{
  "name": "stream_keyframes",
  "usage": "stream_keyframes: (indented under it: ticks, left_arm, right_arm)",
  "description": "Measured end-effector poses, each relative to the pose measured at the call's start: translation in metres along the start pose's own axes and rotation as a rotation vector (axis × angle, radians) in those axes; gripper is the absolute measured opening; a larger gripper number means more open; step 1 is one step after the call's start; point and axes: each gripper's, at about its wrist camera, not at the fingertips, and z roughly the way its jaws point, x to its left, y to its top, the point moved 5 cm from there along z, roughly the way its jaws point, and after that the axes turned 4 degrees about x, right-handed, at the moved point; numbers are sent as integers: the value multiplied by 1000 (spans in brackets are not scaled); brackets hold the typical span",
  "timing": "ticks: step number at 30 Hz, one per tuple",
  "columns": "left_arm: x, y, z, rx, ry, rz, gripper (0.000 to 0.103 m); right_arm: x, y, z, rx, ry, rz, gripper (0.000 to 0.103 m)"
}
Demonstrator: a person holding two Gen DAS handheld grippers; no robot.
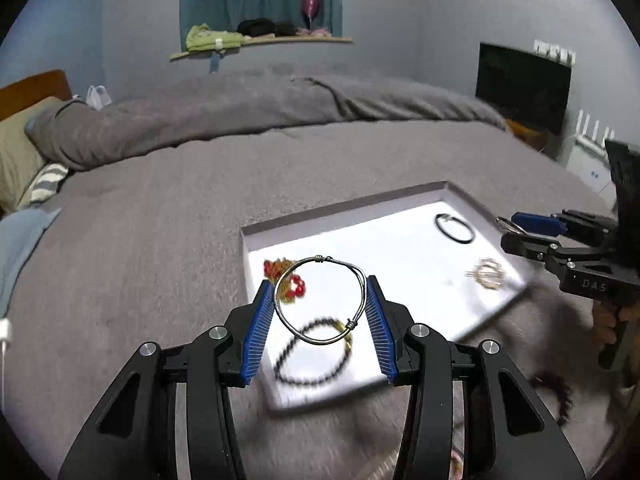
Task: Organize jewelry
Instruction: 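Grasp a silver hoop with each gripper and lower them into the box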
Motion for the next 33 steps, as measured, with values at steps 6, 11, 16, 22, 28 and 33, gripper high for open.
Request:
stream_keyframes:
  ticks: [6, 11, 16, 22, 28, 33]
  left_arm:
    - [-5, 23, 51, 88, -49, 27, 47]
    - [-3, 47, 86, 158, -74, 47, 47]
    - [3, 52, 120, 262, -86, 33, 47]
    - [8, 52, 138, 319, -64, 56, 48]
    - [7, 49, 148, 336, -67, 73, 48]
    - [8, 51, 149, 329, -77, 55, 49]
  right_arm:
    - [-5, 21, 55, 125, -43, -70, 45]
    - [7, 28, 80, 204, -53, -163, 45]
    - [14, 35, 97, 255, -87, -227, 45]
    - [17, 32, 111, 313, -105, -248, 45]
    - [19, 27, 115, 339, -108, -248, 45]
    - [19, 29, 115, 331, -109, -251, 59]
